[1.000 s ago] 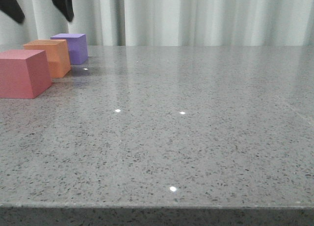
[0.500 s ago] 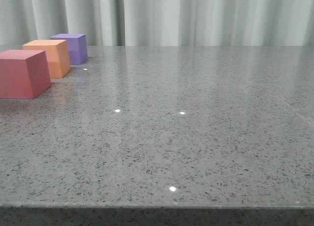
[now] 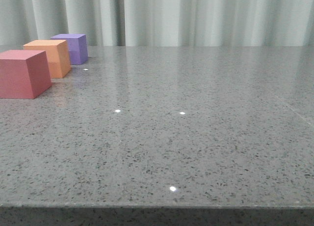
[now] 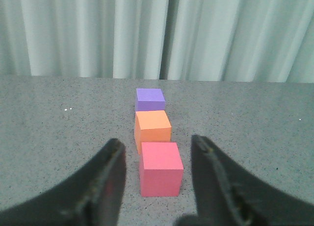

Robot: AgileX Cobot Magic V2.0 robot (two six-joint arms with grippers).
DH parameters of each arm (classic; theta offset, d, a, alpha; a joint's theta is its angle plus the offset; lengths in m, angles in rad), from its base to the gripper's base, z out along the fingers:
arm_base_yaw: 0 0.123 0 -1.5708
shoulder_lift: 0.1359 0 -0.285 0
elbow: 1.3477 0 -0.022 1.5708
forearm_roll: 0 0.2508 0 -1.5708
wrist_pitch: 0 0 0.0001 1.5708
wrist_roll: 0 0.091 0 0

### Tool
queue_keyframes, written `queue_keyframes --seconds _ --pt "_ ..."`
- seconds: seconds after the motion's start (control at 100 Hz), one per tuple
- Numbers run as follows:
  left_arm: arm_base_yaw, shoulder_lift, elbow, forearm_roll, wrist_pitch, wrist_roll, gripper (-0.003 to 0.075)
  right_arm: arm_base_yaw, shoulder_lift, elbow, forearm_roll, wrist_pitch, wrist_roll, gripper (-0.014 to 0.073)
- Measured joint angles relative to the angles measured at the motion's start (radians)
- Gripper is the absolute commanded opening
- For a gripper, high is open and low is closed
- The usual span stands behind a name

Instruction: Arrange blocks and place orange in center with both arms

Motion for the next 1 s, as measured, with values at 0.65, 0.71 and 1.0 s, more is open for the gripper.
queue_keyframes --seconds 0.65,0.71,1.0 --pt "0.000 -0.034 0.078 0.000 -0.002 0.000 -0.0019 0.000 0.000 0.000 0.000 0.000 0.000 -0.0067" --pt "0.000 -0.034 0.078 0.000 -0.002 0.000 -0.0019 0.000 0.000 0.000 0.000 0.000 0.000 -0.0067" --pt "0.000 -0.034 0.078 0.000 -0.004 0.000 -0.0019 0.000 0.000 0.000 0.000 0.000 0.000 -0.0067"
